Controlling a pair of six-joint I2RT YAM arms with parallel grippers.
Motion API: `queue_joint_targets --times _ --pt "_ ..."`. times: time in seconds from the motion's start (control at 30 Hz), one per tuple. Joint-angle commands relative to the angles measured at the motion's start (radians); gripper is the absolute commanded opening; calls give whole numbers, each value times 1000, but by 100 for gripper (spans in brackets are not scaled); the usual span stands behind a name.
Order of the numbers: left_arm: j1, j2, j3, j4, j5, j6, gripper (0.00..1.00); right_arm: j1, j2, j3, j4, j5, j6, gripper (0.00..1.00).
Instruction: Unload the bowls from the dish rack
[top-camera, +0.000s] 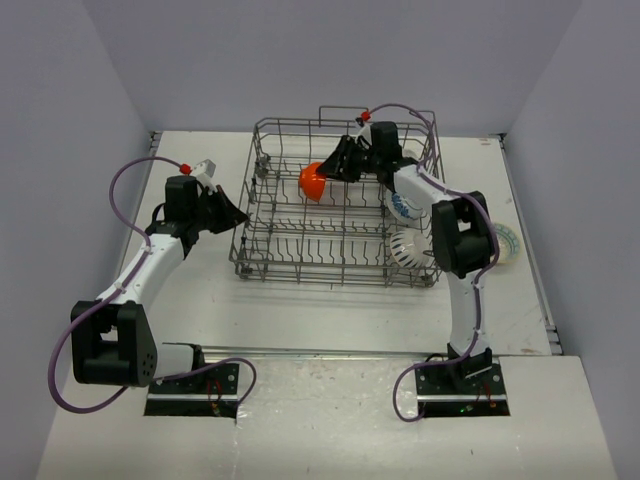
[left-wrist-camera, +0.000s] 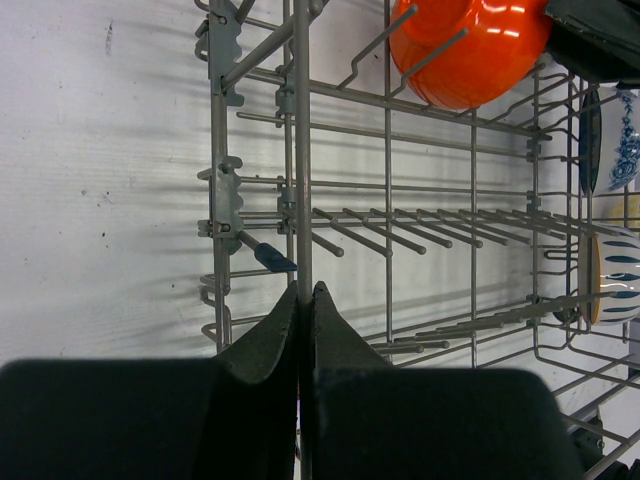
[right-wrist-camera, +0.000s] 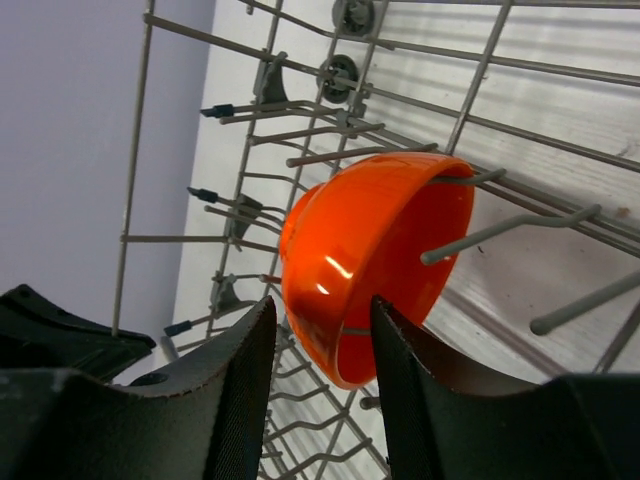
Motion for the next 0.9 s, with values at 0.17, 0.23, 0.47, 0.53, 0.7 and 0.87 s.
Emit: queue_joint_targets --times 0.17,0.23,0.47,0.53,0.7,0.87 --pt "-2 14 -7 -26 -24 31 0 8 54 -21 318 -190 261 35" --pt "-2 14 -4 -29 -26 32 0 7 61 -33 365 -202 321 27" --pt "-2 21 2 -29 -24 26 0 5 67 -128 688 -257 546 0" --pt "-2 21 2 -29 -21 26 0 5 76 -139 756 -260 627 0" --pt "-2 11 4 -35 -29 29 0 4 74 -148 806 -256 658 0" --pt "-2 18 2 -37 -27 26 0 0 73 -161 978 -268 777 0"
